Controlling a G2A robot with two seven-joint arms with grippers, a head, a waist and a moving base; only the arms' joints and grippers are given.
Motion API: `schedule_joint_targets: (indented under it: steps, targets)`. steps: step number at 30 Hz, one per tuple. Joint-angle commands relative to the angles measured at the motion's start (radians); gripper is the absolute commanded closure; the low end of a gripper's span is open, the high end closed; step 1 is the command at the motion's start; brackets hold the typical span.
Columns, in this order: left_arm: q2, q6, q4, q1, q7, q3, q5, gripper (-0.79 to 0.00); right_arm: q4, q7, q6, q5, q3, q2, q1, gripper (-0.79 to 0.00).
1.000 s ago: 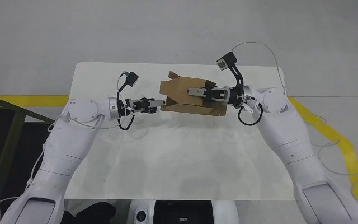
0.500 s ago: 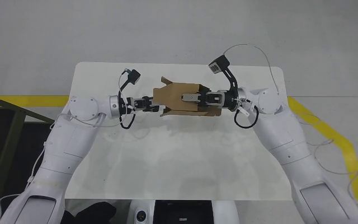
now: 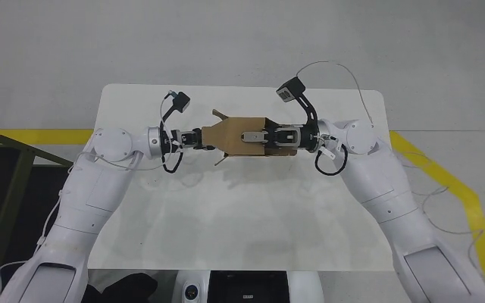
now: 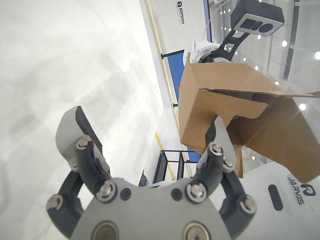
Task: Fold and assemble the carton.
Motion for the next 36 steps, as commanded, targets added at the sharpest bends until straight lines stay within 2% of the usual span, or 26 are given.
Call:
schedule_joint_targets:
  steps: [1,18,28,36]
  targets:
    - [0.000,0.000,0.001,-0.001,0.000,0.002,-0.001,-0.785,-0.001,0.002,0.001,0.001,-0.002,-0.001,0.000,0.000]
    - [-0.001,-0.004,0.013,-0.007,-0.003,0.005,-0.022,-0.785,0.008,0.005,0.001,0.001,-0.007,-0.010,0.006,0.000]
    - [0.006,-0.006,0.013,0.019,0.006,-0.010,-0.006,-0.785,0.043,-0.077,0.006,0.013,0.043,-0.007,-0.002,0.000]
    - [0.007,0.004,-0.028,0.040,-0.007,0.004,-0.002,-0.785,0.045,-0.155,0.022,-0.031,0.066,-0.004,-0.016,0.000]
